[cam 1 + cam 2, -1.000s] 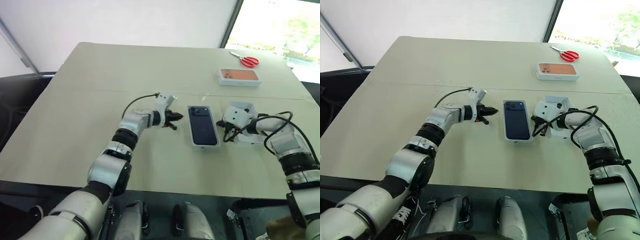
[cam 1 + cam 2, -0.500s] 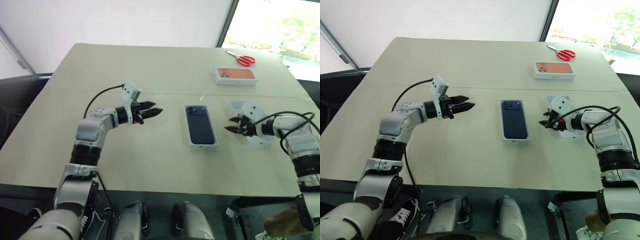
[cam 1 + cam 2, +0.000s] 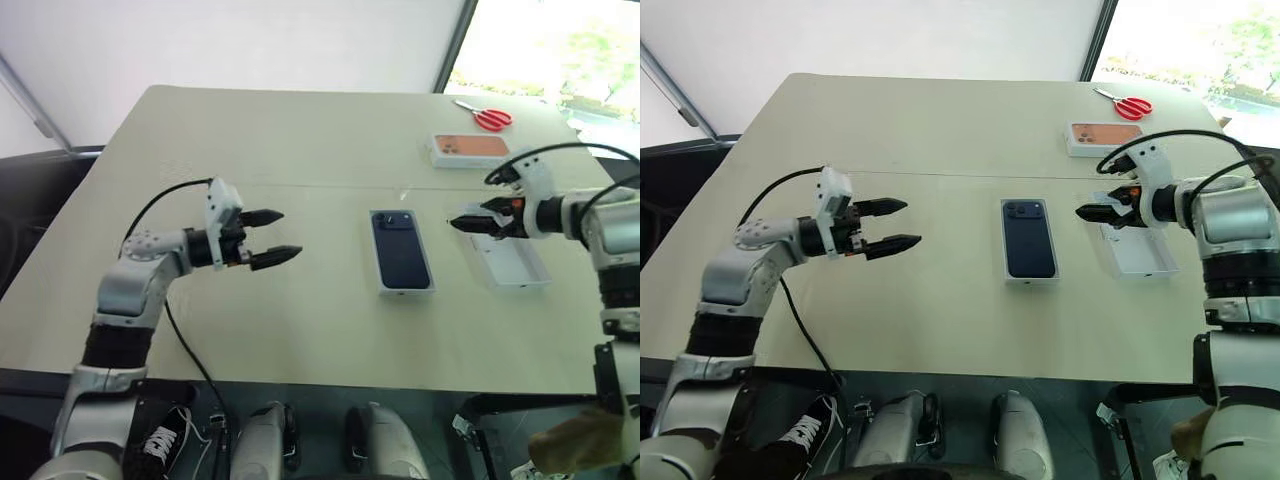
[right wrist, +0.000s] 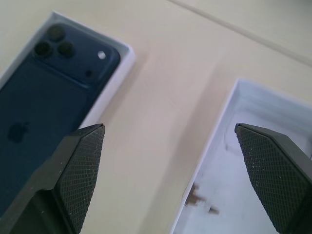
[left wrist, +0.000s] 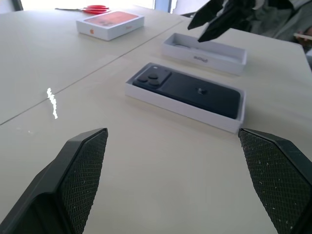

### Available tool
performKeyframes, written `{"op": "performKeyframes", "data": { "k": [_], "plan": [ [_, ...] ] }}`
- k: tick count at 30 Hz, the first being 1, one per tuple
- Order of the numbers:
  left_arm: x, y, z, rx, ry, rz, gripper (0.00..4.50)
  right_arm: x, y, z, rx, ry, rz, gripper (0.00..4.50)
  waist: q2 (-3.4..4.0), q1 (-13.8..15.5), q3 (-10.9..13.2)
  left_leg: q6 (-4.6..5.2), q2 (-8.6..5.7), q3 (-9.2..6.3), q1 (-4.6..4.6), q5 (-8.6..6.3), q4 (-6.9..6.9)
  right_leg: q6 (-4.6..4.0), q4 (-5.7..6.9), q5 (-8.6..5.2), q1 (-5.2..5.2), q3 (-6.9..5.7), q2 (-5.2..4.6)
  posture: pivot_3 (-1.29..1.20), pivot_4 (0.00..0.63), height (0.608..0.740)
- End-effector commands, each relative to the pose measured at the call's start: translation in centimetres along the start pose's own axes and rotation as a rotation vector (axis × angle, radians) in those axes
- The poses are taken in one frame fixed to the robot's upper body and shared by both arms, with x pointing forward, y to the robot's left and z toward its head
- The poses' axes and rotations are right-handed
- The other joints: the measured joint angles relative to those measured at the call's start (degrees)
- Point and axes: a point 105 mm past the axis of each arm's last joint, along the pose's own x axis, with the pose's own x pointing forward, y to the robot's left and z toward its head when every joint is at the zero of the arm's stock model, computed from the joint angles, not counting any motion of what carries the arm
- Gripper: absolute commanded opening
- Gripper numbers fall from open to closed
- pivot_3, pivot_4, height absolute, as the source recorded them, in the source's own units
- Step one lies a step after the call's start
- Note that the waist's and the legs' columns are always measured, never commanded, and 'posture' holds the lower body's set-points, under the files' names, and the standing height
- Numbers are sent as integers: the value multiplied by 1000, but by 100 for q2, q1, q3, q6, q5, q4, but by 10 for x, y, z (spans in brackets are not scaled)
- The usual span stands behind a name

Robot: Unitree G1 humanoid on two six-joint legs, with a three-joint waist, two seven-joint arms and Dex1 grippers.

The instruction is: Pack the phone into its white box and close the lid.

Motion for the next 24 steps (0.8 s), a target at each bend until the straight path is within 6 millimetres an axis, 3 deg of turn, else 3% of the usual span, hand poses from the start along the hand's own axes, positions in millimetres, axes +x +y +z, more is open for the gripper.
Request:
{"op": "performKeyframes", "data": {
  "k": [1, 7, 19, 21, 22, 24],
  "plan": [
    [-7, -9, 15, 112, -52, -36, 4500, -6, 4, -5, 32, 51, -9, 4467, 3, 0, 0, -2, -1, 1, -1, -2, 0, 0, 0, 0, 0, 0, -1, 0, 150, 740],
    [-9, -23, 7, 177, -47, -50, 4500, 2, -6, -27, 42, 140, -123, 4467, 12, -4, 1, -2, 0, 1, -8, -3, -1, 1, -1, 0, -8, 0, 0, 0, 150, 740],
    [2, -25, 7, 171, -76, -13, 4500, 8, -6, -27, 74, 177, -145, 4467, 20, 3, 2, 16, -1, 2, -22, 7, 7, 17, 2, 11, -16, -2, 5, 0, 150, 740],
    [3, -24, 7, 169, -77, -5, 4500, 9, -6, -28, 60, 179, -146, 3940, 20, 6, 2, 18, -1, 2, -23, 6, 8, 18, 2, 12, -15, -3, 6, 0, 150, 740],
    [4, -25, 7, 164, -79, 0, 4500, 10, -8, -28, 50, 176, -160, 3357, 20, 7, 2, 19, -1, 2, -23, 6, 9, 18, 2, 12, -15, -3, 7, 0, 150, 740],
    [7, -26, 7, 158, -83, 7, 4500, 12, -11, -29, 45, 172, -179, 2937, 19, 8, 2, 20, -1, 2, -24, 6, 10, 20, 2, 12, -15, -4, 8, 0, 150, 740]
  ]
}}
